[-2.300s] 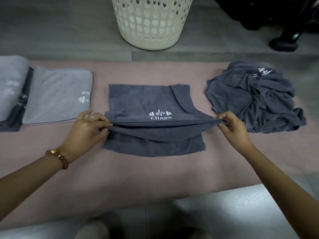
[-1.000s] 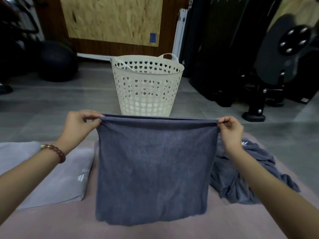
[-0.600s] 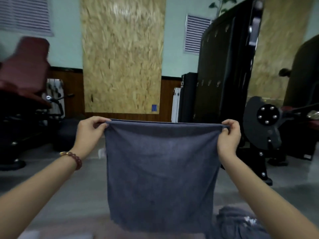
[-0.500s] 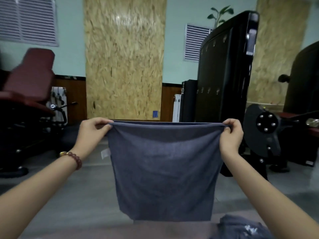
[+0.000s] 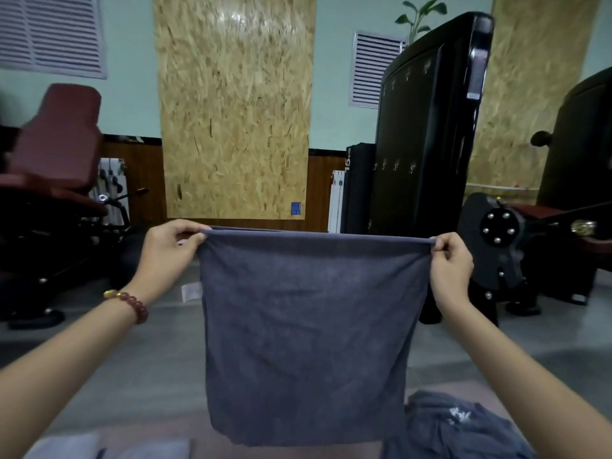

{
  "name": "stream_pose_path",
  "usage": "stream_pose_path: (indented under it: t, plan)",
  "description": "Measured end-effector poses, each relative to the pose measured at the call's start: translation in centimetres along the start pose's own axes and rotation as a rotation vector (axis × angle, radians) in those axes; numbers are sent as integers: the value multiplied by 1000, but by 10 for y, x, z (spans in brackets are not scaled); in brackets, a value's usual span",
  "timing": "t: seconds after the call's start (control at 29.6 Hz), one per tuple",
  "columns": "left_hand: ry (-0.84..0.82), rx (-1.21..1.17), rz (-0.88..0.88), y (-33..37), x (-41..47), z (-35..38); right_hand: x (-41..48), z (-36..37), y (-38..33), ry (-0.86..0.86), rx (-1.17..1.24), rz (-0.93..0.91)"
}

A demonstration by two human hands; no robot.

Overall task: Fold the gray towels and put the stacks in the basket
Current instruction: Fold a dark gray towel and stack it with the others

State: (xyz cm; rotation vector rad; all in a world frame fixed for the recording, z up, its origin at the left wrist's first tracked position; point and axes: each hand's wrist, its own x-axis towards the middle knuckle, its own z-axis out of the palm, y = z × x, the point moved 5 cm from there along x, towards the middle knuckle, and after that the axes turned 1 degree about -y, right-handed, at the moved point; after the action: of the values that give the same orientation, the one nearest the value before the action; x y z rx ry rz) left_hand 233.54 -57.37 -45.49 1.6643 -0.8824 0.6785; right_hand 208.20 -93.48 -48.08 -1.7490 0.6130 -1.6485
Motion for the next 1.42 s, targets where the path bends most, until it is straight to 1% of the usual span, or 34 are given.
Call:
stream_pose_path:
  t: [0.1,0.2,0.3,0.37,0.44,0.51,0.64,0.71,0.81,0.88,0.98,1.12,1.18,1.22,1.25,1.28,1.32,1.39,1.42]
  plan:
    - [4,-75,-1,15,-28,-5,-21,-12,-10,22,30,-64]
    - [102,-137,61,29,-70,-10,-54,-27,-18,34,4,-166]
    - [172,-213,87,28,-97,-5,-76,-37,3,60,-39,-125]
    - [163,-221,68,13,-101,9,-80,-27,29,2,-100,-38]
    - [99,-156,-6,-21,-104,33,-84,-8,60,-101,-237,46]
    - [5,-87,-149,-70,-118,61,-95,15,97,-213,-394,128]
    - [-168,46,-411,-176,-185,117,-140,62,188,-466,-644,237]
    - [-202,97,-501,-223,-218,142,-159,86,231,-546,-728,267]
    - [-233,159,-601,-275,-257,172,-183,114,287,-628,-747,326]
    - [-284,214,-620,-315,-282,199,-205,134,337,-687,-710,366]
    - [-313,249,-623,-363,-307,230,-237,152,395,-708,-643,384]
    - [-342,280,-646,-398,-310,255,-244,176,422,-812,-585,364]
    - [-373,297,-657,-407,-308,264,-241,183,433,-872,-699,292]
    - [-395,333,-641,-408,-306,267,-242,186,437,-909,-793,235]
    - [-437,411,-580,-407,-308,273,-247,189,441,-953,-892,189]
    - [-511,498,-464,-398,-309,279,-254,192,438,-989,-945,131]
    - [-620,546,-307,-387,-316,285,-267,195,432,-1032,-931,50]
    - [-869,531,14,-358,-341,293,-304,194,413,-1167,-812,-158]
    - [-965,522,122,-348,-358,291,-328,189,404,-1252,-769,-240]
